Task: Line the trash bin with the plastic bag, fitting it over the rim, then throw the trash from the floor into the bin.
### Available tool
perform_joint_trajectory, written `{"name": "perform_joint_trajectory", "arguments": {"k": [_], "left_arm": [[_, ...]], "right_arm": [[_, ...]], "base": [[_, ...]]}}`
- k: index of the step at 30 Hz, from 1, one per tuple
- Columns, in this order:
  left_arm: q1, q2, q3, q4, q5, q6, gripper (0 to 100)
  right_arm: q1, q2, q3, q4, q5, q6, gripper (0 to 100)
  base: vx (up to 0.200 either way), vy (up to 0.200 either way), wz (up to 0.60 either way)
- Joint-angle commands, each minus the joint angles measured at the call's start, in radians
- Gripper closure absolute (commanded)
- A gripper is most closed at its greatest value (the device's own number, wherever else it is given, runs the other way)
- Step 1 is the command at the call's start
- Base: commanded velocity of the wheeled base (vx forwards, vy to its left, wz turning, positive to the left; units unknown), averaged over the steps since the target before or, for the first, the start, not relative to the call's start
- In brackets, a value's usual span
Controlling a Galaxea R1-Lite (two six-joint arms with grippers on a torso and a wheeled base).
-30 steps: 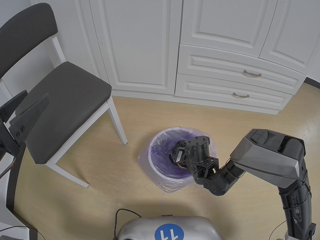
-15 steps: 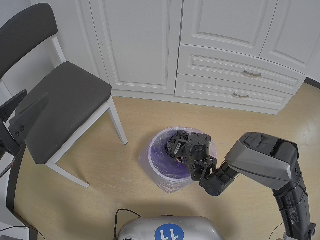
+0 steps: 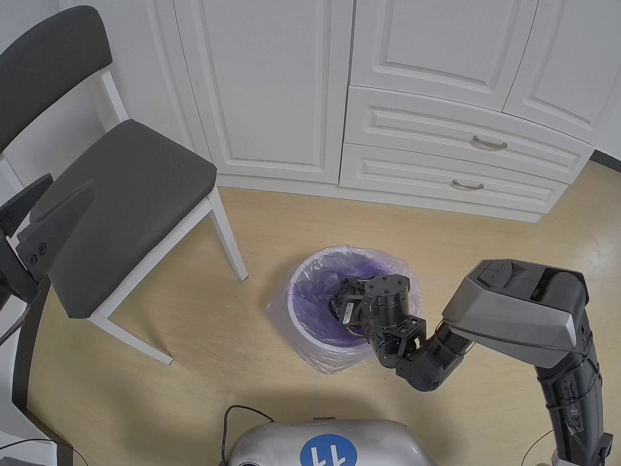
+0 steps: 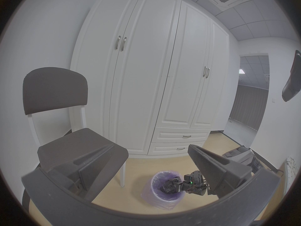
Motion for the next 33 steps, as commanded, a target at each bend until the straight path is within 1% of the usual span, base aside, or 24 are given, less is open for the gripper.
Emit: {"name": "perform_joint_trajectory", "arguments": {"k": [1, 5, 10, 15, 18, 22, 23, 33], "left_arm": [[0.000, 0.001, 0.000, -0.001, 0.000, 0.000, 0], [0.000, 0.003, 0.002, -0.001, 0.000, 0.000, 0], [0.000, 0.003, 0.000, -0.001, 0.000, 0.000, 0], [0.000, 0.003, 0.000, -0.001, 0.000, 0.000, 0], [0.000, 0.003, 0.000, -0.001, 0.000, 0.000, 0], [0.000, 0.001, 0.000, -0.001, 0.000, 0.000, 0], [0.000, 0.001, 0.000, -0.001, 0.000, 0.000, 0], [0.000, 0.001, 0.002, -0.001, 0.000, 0.000, 0]], "right_arm": [[-0.001, 0.057, -0.046, -0.005, 0.001, 0.008, 100], [-0.010, 0.097, -0.087, -0.003, 0.001, 0.033, 100], [-0.015, 0.126, -0.119, -0.005, 0.001, 0.044, 100], [-0.015, 0.125, -0.124, -0.008, -0.001, 0.045, 100], [-0.015, 0.111, -0.124, -0.006, -0.004, 0.065, 100], [-0.015, 0.093, -0.124, -0.006, -0.010, 0.070, 100], [-0.015, 0.093, -0.124, -0.006, -0.010, 0.070, 0], [-0.012, 0.033, -0.108, -0.011, -0.015, 0.070, 0]], "base": [[0.000, 0.000, 0.00], [0.000, 0.000, 0.00], [0.000, 0.000, 0.00], [0.000, 0.000, 0.00], [0.000, 0.000, 0.00], [0.000, 0.000, 0.00], [0.000, 0.000, 0.00], [0.000, 0.000, 0.00]]}}
